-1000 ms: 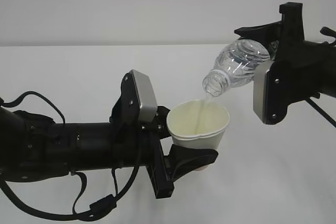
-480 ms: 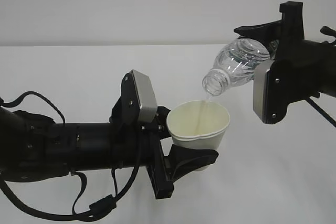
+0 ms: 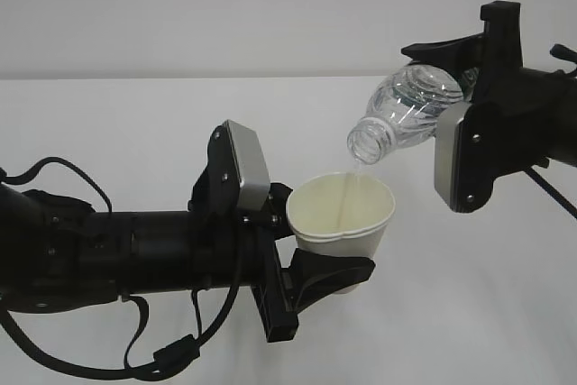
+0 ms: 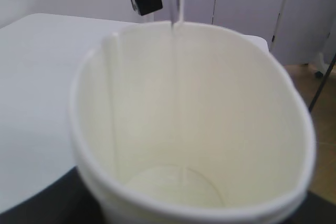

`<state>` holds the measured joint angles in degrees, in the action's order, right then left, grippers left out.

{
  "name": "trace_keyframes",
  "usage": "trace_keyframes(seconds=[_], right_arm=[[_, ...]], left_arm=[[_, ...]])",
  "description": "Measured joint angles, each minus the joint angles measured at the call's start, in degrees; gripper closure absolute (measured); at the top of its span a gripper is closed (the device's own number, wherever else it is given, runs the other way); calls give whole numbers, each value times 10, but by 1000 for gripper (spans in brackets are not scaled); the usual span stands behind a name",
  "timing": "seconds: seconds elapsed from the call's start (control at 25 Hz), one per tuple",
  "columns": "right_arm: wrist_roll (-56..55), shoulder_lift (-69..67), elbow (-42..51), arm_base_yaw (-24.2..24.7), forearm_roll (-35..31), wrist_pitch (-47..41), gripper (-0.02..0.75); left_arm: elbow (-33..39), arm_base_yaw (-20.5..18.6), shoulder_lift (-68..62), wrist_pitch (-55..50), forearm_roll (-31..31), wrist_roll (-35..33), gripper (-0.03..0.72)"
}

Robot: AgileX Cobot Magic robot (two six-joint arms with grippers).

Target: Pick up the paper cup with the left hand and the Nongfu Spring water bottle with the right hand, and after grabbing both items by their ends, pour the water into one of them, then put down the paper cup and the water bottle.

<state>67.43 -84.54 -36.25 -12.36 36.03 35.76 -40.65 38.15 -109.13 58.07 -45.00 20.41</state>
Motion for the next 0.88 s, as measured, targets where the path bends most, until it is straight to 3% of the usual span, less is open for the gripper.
trace_keyframes(seconds=[0.88], right_arm=[[0, 0, 0, 0, 0, 2, 292]], left_arm=[[0, 0, 0, 0, 0, 0, 241]])
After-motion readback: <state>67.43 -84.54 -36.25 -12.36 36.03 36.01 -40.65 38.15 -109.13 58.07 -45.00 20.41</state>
